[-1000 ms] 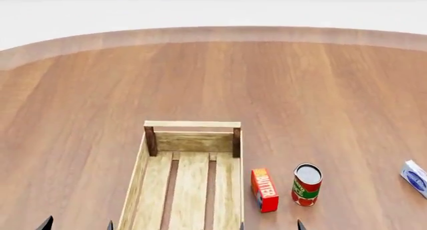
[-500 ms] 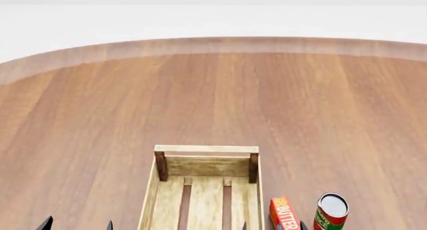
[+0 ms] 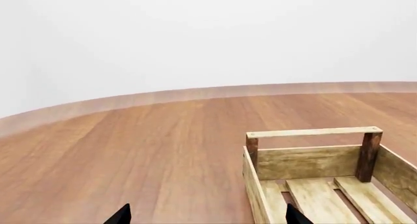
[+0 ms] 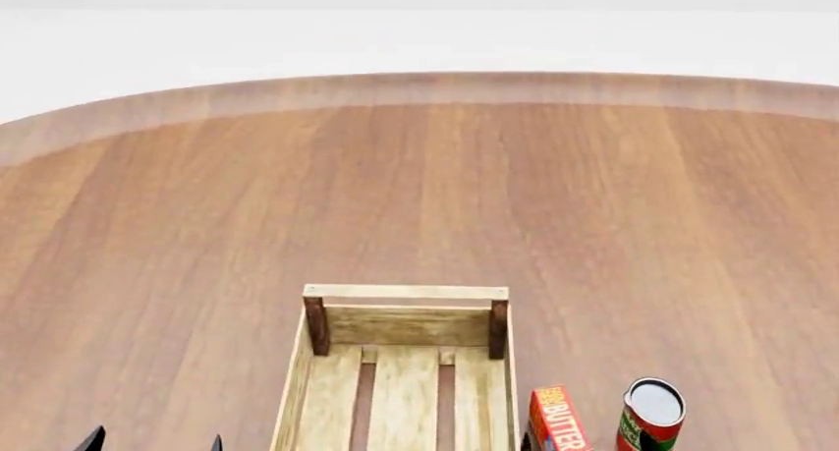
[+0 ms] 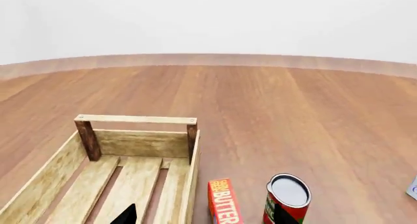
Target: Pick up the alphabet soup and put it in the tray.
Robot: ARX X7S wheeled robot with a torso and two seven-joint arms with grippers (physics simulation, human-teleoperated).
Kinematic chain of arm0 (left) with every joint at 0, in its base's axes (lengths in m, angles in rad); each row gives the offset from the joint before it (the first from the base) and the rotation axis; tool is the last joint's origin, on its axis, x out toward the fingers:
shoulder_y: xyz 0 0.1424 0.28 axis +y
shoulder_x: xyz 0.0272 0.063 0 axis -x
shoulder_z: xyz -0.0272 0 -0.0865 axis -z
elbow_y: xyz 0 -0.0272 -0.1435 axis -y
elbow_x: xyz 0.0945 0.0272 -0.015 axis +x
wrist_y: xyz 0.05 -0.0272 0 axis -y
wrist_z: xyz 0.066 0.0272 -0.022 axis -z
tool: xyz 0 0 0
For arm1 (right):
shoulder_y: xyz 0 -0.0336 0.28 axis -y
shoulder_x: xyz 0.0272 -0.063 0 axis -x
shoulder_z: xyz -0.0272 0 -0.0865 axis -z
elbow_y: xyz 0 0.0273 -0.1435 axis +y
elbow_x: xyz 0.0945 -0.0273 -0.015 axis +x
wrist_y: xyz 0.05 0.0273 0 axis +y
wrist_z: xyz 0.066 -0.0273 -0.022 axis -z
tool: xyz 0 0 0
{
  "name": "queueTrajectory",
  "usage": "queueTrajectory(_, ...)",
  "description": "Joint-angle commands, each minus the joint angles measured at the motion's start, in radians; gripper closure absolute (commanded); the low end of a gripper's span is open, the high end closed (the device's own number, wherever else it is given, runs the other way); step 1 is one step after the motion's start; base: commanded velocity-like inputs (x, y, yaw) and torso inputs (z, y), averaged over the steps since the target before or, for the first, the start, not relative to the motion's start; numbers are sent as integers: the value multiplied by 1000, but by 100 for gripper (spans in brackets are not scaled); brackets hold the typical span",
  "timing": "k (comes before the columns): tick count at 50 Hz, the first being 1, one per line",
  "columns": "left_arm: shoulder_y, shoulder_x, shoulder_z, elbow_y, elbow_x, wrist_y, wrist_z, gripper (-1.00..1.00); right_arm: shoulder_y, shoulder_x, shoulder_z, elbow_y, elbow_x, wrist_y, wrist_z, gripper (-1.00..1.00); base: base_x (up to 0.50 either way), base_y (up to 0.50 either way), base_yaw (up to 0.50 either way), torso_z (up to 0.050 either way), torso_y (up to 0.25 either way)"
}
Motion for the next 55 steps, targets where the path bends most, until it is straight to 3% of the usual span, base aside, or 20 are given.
queueTrajectory(1,4,-7,8,4,-4,1,-10,-100,-44,120,144,-236,165,270,-3,-100,0,0,0,0,0)
queueTrajectory(20,-7,-10,13,-14,-29,-6,-20,-100,-247,240,568,-427,397,451,-31,-100,0,0,0,0,0)
queueTrajectory(39,-10,-17,23,-15,-43,-13,-31,-100,-468,135,951,-434,553,353,-152,-100,0,0,0,0,0)
queueTrajectory(55,-18,-22,34,-30,-46,-4,-38,-100,-612,2,1128,-315,472,193,-292,-100,0,0,0,0,0)
